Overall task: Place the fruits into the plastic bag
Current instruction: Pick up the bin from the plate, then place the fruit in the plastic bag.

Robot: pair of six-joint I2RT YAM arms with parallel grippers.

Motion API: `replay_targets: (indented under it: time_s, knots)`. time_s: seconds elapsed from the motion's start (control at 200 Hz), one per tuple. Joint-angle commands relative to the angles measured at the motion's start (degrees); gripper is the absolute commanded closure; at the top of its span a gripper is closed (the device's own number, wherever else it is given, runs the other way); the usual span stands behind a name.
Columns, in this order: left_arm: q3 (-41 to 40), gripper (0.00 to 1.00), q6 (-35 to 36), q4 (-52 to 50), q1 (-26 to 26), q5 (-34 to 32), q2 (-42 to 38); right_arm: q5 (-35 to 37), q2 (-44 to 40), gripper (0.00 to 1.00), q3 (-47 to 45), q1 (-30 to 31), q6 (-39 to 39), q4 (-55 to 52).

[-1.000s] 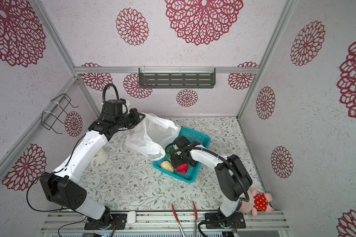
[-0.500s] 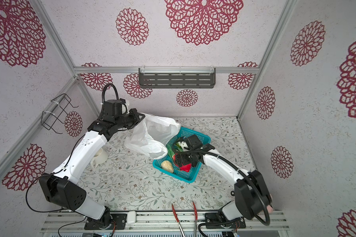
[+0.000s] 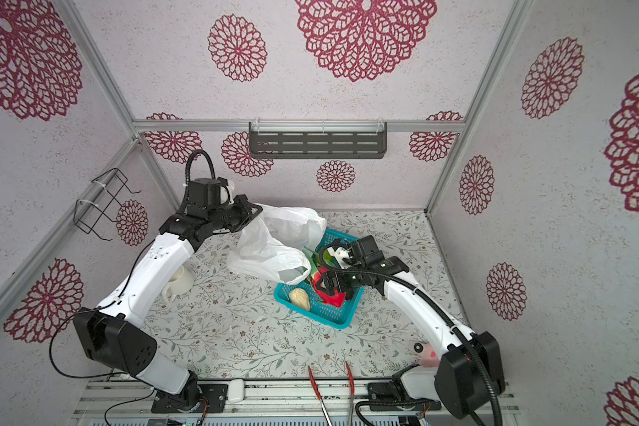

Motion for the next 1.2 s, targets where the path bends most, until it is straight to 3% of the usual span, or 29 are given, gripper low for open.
replay_targets:
  time_s: [0.0, 0.405, 0.63, 0.881, 1.196]
  knots:
    - [0.6, 1.0, 0.9, 0.7, -0.1, 0.4, 0.0, -4.7, 0.4, 0.58, 6.2, 0.2, -0.2, 5.2]
    - [-2.2, 1.0, 6.2, -1.1, -1.7, 2.3, -1.4, -3.9, 8.8, 0.57, 15.9, 2.1, 0.3, 12.2]
    - [-2.2, 1.0, 7.7, -0.9, -2.7, 6.0, -1.9, 0.9, 12.1, 0.55, 20.1, 2.6, 0.4, 14.3]
    - [-2.5, 1.0, 10.7, -2.1, -2.9, 3.1, -3.9, 6.9, 13.0, 0.53, 24.7, 2.5, -3.1, 12.2]
    - [-3.8, 1.0, 7.6, 4.7, -5.3, 4.5, -2.2, 3.6, 16.9, 0.52, 25.7, 6.3, -0.2, 15.5]
